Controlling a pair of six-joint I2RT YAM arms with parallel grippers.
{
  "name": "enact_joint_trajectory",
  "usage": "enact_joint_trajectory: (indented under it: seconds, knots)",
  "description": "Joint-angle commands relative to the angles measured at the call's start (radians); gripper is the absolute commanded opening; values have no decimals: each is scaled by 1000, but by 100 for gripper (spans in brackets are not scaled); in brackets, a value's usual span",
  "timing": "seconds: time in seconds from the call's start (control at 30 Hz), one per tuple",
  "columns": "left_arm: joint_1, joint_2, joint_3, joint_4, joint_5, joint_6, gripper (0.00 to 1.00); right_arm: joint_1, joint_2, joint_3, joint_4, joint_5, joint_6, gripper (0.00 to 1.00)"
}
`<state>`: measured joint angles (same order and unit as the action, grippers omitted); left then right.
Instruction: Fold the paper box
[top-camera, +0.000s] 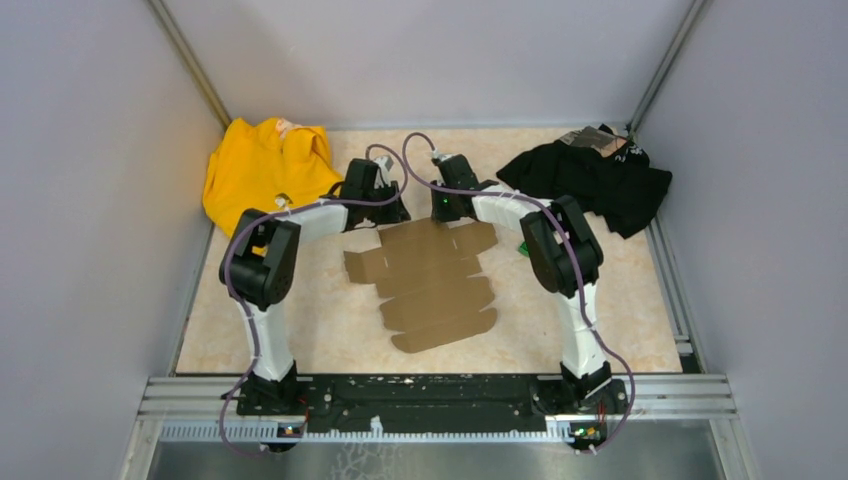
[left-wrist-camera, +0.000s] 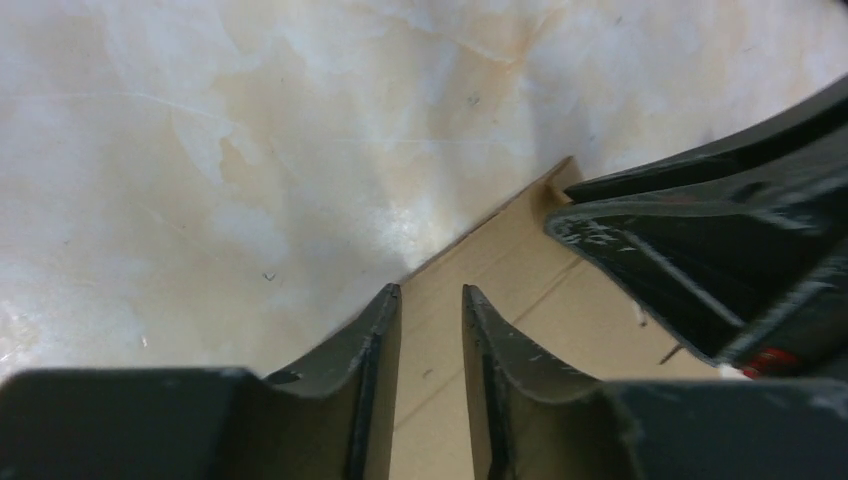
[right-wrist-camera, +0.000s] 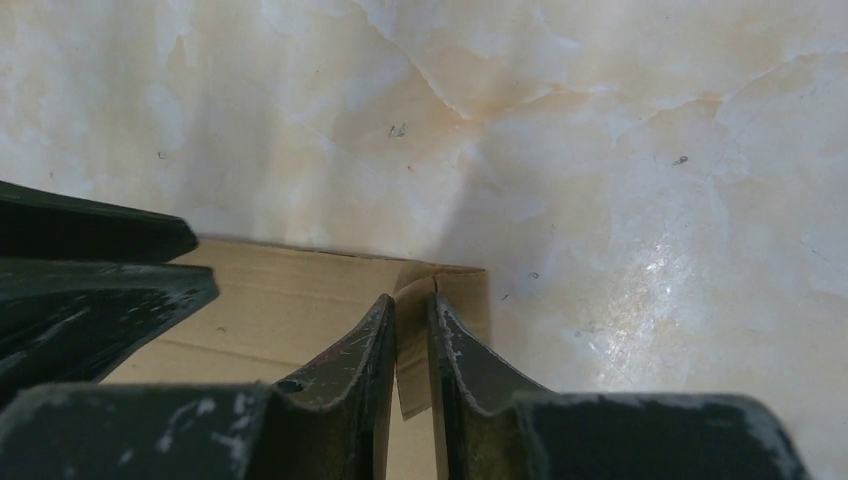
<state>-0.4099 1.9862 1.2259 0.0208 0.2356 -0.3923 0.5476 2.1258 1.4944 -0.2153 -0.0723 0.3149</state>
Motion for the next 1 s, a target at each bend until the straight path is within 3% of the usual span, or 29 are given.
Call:
enact_joint_trajectory:
  seconds: [0.0,0.1,0.23,0.43,0.63,0.97]
  knots:
    - [-4,-136,4,2,-25,58,40,26,84,-34,-87,19,-13,19]
    - [-4,-206,-16,-16,-54,64,43,26,85,-32,-91,23,-14,31]
    - [-4,-268,-51,-105,-109,63,44,26,85,-28,-99,27,-17,38]
    - [7,-342,-144,-175,-187,21,36,26,83,-33,-101,32,-22,39]
    - [37,-392,-243,-175,-208,-16,15,26,74,-37,-104,37,-24,39]
    - [42,-396,-265,-154,-212,-19,12,26,65,-41,-109,31,-23,39]
